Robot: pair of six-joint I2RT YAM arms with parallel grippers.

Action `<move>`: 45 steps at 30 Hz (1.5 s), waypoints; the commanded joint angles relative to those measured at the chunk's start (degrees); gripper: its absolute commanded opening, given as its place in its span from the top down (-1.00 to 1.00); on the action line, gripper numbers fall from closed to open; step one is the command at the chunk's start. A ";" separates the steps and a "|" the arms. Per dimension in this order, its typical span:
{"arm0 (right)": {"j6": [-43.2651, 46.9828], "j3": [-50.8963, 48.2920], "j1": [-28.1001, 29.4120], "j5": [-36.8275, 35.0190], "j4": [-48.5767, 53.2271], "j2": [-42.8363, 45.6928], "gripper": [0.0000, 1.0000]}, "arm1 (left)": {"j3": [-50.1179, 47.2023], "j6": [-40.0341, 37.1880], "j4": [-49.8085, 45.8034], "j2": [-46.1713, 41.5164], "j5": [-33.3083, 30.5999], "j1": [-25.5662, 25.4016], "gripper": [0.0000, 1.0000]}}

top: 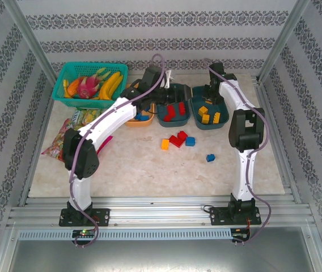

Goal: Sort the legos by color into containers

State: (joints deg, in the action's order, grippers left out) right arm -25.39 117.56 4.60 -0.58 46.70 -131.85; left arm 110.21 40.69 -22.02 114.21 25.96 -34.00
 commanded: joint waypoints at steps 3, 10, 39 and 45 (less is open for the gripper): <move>-0.30 4.74 -0.90 0.95 3.05 -3.78 0.28 | 12.07 -3.23 -6.00 8.43 -0.15 -0.63 -0.66; -0.82 4.82 -1.85 1.32 4.10 -5.86 0.22 | 28.15 -2.69 -10.28 19.73 -1.12 -0.37 -0.65; -0.99 -7.49 1.01 2.32 -2.06 17.60 -0.11 | 25.45 -2.41 -16.31 15.37 -3.26 -0.44 -0.55; -5.24 -29.30 4.62 1.98 -5.94 37.47 -0.10 | 16.42 -3.97 -17.48 10.82 -4.17 -2.37 -0.52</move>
State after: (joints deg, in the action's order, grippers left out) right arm -27.62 95.70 7.92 2.39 41.43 -100.68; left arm 130.19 38.41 -37.15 128.81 22.65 -34.61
